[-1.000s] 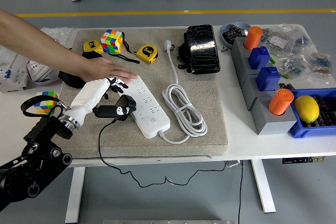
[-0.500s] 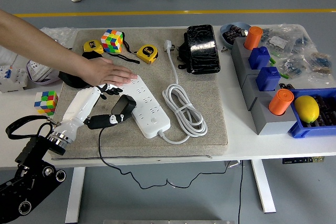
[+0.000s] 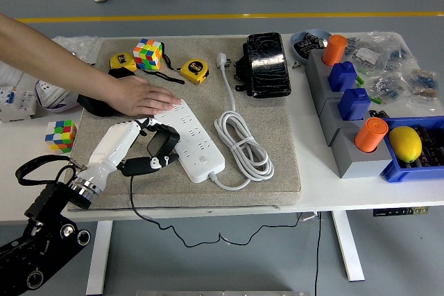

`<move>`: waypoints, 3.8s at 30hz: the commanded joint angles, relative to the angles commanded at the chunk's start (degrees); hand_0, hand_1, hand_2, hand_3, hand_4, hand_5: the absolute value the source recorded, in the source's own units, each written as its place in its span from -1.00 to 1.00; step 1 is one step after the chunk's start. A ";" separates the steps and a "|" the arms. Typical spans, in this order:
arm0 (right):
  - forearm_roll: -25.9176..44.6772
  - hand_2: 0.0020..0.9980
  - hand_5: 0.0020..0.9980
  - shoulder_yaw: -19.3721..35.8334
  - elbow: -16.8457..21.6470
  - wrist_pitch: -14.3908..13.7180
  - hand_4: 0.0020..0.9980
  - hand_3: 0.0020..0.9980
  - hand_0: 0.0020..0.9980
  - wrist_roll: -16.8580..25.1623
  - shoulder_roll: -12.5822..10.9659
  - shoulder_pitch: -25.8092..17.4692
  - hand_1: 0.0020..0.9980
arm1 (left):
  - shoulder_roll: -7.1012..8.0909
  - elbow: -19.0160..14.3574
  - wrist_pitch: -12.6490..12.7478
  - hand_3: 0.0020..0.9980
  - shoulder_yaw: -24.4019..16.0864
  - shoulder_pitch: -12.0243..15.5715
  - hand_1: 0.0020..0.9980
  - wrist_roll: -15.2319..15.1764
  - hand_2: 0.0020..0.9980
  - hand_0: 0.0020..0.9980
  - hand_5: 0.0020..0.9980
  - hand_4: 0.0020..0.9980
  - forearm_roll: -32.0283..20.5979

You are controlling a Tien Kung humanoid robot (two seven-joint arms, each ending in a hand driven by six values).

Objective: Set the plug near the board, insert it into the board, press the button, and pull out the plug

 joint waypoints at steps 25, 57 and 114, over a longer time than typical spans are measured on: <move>-0.44 0.07 -0.32 0.36 0.16 0.02 0.63 0.01 -0.04 0.02 -0.01 0.05 0.08 | -2.16 1.02 -0.54 0.27 3.82 -4.80 0.25 0.83 0.27 -0.01 0.16 0.92 -0.61; -0.52 0.06 -0.32 0.43 0.32 -0.02 0.63 0.01 -0.02 0.08 -0.12 0.00 0.08 | -3.06 -0.40 -1.58 0.26 4.52 -5.99 0.22 2.06 0.25 -0.04 0.18 0.94 0.46; -1.39 0.06 -0.33 1.33 0.52 0.10 0.62 0.01 -0.02 0.09 0.01 -0.37 0.07 | 0.42 -18.00 -15.87 0.28 4.90 -5.62 -0.23 15.24 -0.03 -0.48 0.13 0.93 -1.43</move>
